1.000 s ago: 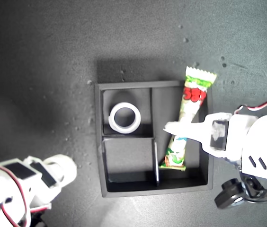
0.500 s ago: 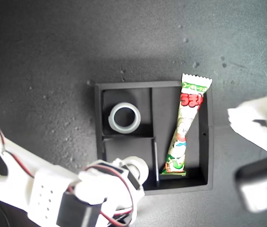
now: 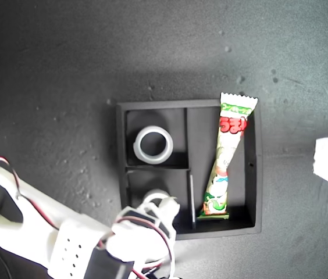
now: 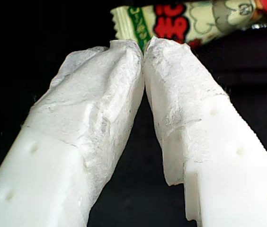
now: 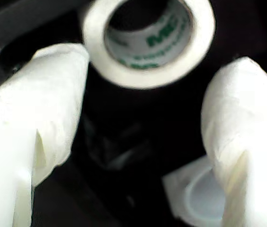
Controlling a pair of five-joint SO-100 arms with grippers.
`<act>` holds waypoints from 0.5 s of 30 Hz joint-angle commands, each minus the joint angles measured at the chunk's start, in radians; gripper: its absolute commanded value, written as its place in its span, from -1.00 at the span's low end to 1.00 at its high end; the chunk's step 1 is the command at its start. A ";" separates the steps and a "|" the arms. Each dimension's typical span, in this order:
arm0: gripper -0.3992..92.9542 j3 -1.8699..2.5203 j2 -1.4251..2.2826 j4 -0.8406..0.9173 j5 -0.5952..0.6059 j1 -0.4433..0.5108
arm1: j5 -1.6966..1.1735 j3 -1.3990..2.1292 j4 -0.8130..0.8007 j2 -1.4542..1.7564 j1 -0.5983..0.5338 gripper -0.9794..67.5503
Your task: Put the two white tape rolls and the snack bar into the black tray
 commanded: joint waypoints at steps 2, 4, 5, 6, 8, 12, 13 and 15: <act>-0.90 0.173 0.325 0.018 0.026 -0.066 | 0.035 0.002 0.005 0.043 0.034 -0.99; -0.99 0.321 0.515 0.018 0.040 -0.104 | 0.020 0.034 0.005 0.103 0.038 -0.99; -0.99 0.396 0.620 0.018 0.044 -0.123 | 0.000 0.071 0.005 0.147 0.038 -0.99; -0.99 0.471 0.723 0.018 0.052 -0.140 | -0.005 0.147 0.005 0.216 0.035 -0.99; -0.99 0.620 0.928 0.018 0.063 -0.173 | -0.029 0.298 0.003 0.345 0.015 -0.99; -0.99 0.962 1.301 0.000 0.054 -0.222 | -0.067 0.618 -0.006 0.600 -0.015 -0.99; -0.99 1.065 1.394 -0.026 0.044 -0.224 | -0.091 0.727 -0.035 0.678 -0.025 -0.99; -0.99 1.276 1.560 -0.104 0.018 -0.218 | -0.115 0.966 -0.115 0.851 -0.031 -0.99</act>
